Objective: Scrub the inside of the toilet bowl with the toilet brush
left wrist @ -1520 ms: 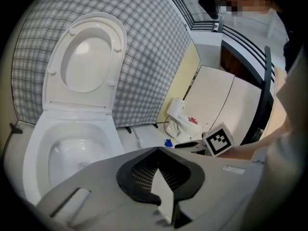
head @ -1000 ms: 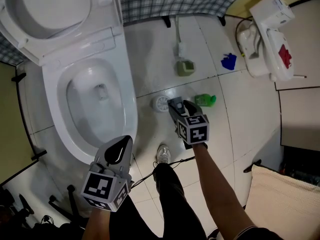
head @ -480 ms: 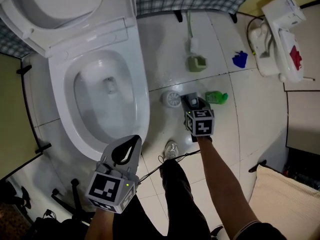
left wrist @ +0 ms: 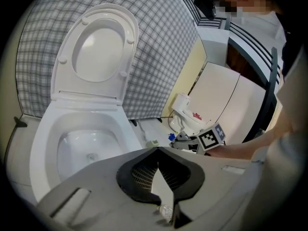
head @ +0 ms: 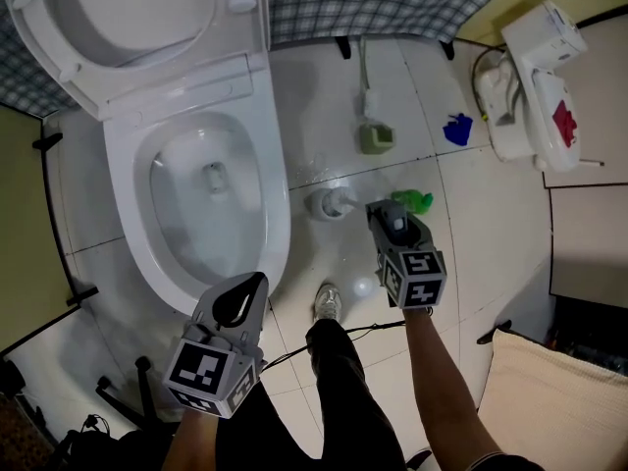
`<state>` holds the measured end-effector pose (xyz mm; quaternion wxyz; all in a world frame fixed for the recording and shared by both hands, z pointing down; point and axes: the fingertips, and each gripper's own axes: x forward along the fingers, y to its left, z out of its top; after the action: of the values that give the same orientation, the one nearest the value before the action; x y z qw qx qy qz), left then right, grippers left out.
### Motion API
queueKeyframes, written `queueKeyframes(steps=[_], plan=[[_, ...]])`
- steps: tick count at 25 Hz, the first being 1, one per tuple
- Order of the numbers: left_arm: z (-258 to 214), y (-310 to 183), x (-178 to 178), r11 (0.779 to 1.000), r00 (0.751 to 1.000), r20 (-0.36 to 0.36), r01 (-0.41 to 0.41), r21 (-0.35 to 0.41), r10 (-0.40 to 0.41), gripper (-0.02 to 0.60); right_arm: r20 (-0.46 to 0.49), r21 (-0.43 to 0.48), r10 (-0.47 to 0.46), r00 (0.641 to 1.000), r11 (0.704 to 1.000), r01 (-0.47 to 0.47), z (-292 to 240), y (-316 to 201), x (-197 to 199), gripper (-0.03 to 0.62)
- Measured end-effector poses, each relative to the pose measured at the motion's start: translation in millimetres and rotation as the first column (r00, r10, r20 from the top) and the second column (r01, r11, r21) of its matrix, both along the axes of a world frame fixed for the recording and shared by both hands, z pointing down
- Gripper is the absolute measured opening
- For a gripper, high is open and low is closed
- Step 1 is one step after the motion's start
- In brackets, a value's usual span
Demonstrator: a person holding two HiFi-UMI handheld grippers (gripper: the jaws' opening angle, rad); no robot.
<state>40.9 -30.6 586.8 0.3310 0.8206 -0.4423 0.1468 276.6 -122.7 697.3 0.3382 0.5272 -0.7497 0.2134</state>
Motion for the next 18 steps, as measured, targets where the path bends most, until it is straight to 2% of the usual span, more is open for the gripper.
queueKeyframes(steps=[6, 11, 14, 18], plan=[[-30, 6, -18, 1.000, 1.000, -0.002, 0.021, 0.012, -0.021, -0.008, 0.038, 0.165, -0.061, 0.997, 0.985, 0.054, -130, 10, -20, 0.192], [-63, -1, -49, 0.994, 0.995, 0.002, 0.101, 0.052, -0.101, -0.008, 0.093, 0.323, -0.140, 0.986, 0.941, 0.103, -236, 7, -58, 0.192], [-82, -3, -73, 0.986, 0.989, 0.005, 0.145, 0.077, -0.145, -0.008, 0.128, 0.392, -0.203, 0.971, 0.910, 0.138, -282, 7, -91, 0.192], [-98, -1, -106, 0.975, 0.979, 0.022, 0.200, 0.098, -0.203, -0.008, 0.166, 0.428, -0.287, 0.943, 0.883, 0.193, -313, 10, -138, 0.192]])
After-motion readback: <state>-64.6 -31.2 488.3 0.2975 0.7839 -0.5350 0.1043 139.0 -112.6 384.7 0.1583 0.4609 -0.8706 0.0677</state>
